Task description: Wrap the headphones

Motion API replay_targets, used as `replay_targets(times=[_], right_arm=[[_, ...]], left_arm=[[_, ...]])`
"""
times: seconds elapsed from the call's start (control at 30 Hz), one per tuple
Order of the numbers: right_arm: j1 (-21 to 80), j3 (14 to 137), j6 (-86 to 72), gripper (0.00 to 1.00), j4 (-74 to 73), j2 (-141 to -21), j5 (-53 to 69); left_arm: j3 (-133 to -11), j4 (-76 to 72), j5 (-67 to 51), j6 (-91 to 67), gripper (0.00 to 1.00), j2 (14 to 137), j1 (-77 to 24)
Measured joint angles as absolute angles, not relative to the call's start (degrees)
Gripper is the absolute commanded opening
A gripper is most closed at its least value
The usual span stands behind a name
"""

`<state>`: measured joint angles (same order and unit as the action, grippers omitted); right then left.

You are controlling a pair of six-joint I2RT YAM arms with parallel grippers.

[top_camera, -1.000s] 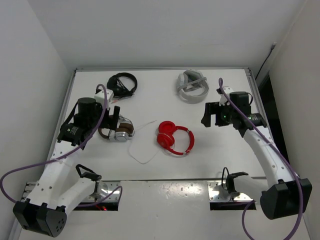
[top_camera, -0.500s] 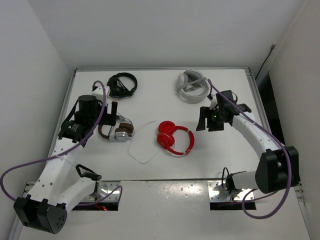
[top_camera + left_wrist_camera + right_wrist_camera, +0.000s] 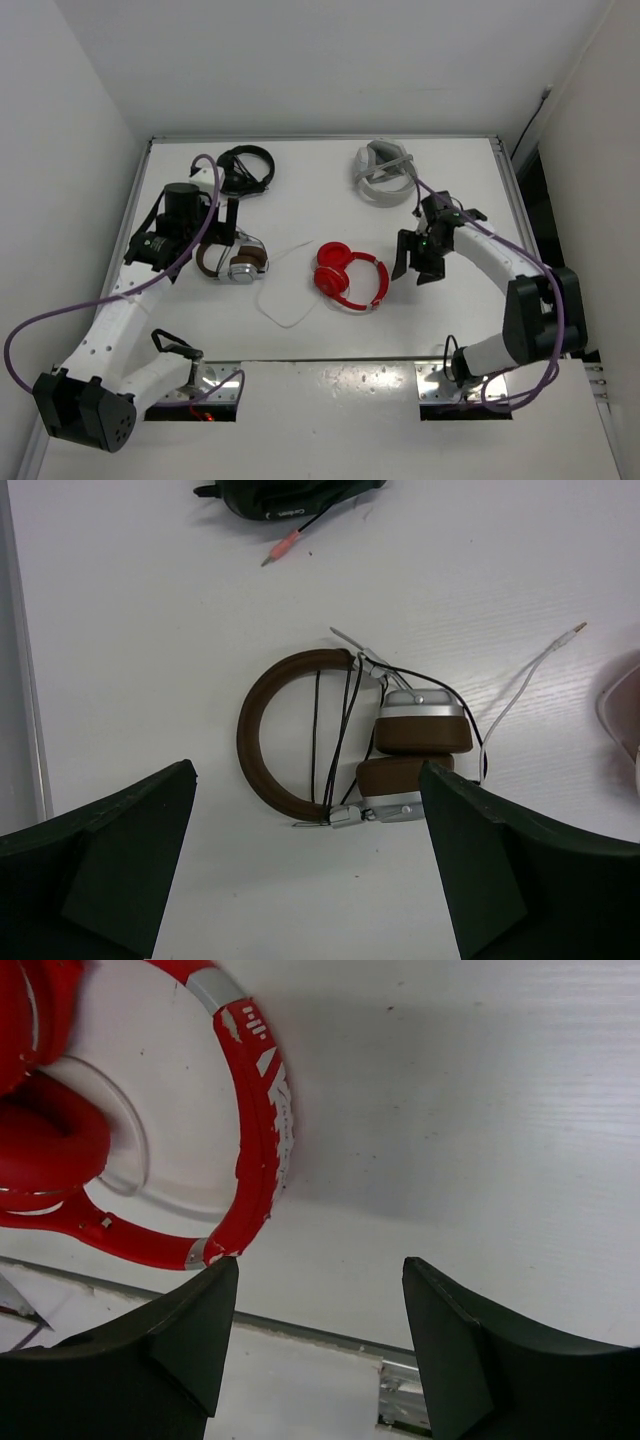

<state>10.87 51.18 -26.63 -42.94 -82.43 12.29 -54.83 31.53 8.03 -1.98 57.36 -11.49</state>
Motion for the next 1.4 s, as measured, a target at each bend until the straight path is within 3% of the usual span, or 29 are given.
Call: replay_targets(times=[0.33, 0.6, 0.87, 1.0, 1.23, 1.33, 1.4], right_arm=[[22.63, 54.83, -30.06, 0.69, -43.03, -94.50, 12.45], [24.47, 57.45, -33.10, 0.69, -42.65, -100.68, 10.90], [26.74, 58.26, -35.18, 0.55, -42.61, -102.32, 7.40], [26.37, 58.65, -35.66, 0.53, -42.59, -103.02, 4.27], [23.46, 58.85, -35.81, 0.38, -41.60, -105.06, 1.98], [22.90, 58.85, -35.66, 0.12, -40.60, -105.16, 2.20], [22.92, 58.85, -35.24, 0.00, -39.97, -105.21, 2.33]], left_arm=[[-54.83, 30.35, 8.54, -1.96, 1.00, 60.12, -11.46], [-54.83, 30.22, 9.04, -1.98, 1.00, 60.18, -11.46], [-54.83, 29.43, 9.98, -2.00, 1.00, 60.71, -11.46], [-54.83, 29.39, 10.24, -2.00, 1.00, 60.77, -11.46], [-54.83, 29.21, 10.41, -2.00, 1.00, 61.12, -11.46], [-54.83, 29.10, 10.41, -1.98, 1.00, 61.12, -11.46], [-54.83, 29.08, 10.39, -1.96, 1.00, 61.14, -11.46]])
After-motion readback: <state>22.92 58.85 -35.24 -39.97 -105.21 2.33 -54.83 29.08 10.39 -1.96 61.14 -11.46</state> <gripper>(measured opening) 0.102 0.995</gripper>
